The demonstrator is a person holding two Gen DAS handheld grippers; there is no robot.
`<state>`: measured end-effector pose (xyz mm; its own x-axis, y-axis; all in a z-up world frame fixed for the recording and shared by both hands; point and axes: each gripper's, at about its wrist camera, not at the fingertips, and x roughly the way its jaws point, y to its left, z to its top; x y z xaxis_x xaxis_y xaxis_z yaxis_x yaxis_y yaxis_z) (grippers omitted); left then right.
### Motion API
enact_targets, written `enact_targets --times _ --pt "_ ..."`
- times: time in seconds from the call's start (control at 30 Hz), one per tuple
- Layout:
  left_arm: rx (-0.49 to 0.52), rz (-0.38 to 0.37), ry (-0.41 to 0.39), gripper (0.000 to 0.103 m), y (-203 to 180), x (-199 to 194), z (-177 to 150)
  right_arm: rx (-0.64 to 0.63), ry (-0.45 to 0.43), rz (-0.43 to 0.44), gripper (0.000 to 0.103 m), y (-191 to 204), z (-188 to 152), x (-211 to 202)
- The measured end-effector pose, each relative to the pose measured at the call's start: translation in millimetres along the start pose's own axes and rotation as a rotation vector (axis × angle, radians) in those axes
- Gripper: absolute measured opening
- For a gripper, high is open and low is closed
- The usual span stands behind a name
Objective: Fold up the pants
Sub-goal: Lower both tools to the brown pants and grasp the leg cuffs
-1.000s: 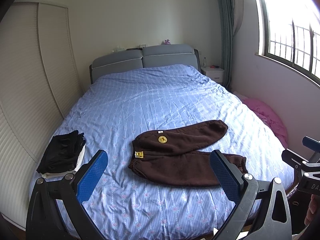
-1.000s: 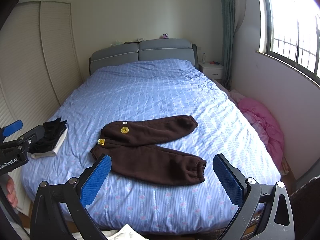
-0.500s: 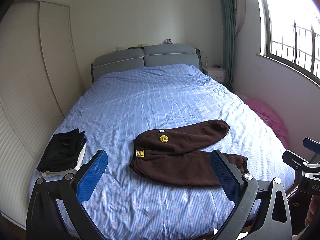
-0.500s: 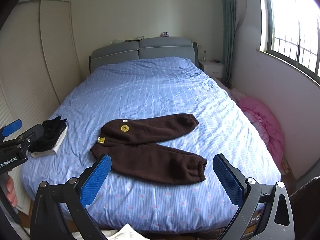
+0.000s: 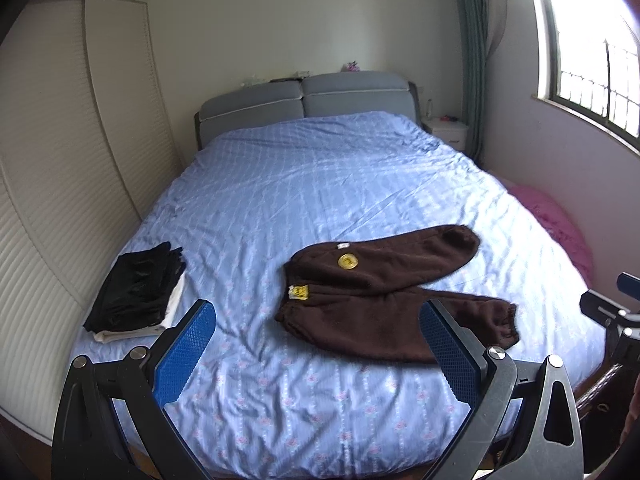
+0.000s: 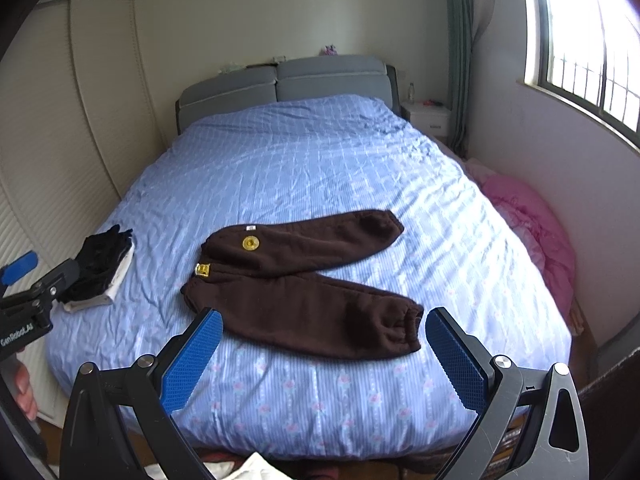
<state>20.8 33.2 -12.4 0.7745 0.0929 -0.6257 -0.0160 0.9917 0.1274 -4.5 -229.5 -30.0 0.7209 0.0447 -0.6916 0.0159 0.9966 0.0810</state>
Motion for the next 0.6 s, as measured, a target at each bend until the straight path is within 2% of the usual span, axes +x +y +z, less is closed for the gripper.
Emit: enact_targets --times 0.17,0.3,0.6 --pt "0.013 0.032 0.040 0.103 17.6 28.6 -9.4 0.030 0.055 -0.011 0.103 5.5 -4.8 35.1" --pt "0.020 0.032 0.093 0.103 30.4 70.3 -16.9 0.077 0.114 -0.042 0.103 10.5 -7.8 68.4" --pt "0.051 -0.013 0.279 0.103 39.0 190.5 -38.4 0.263 0.276 -0.131 0.103 -1.4 -35.3 154.4"
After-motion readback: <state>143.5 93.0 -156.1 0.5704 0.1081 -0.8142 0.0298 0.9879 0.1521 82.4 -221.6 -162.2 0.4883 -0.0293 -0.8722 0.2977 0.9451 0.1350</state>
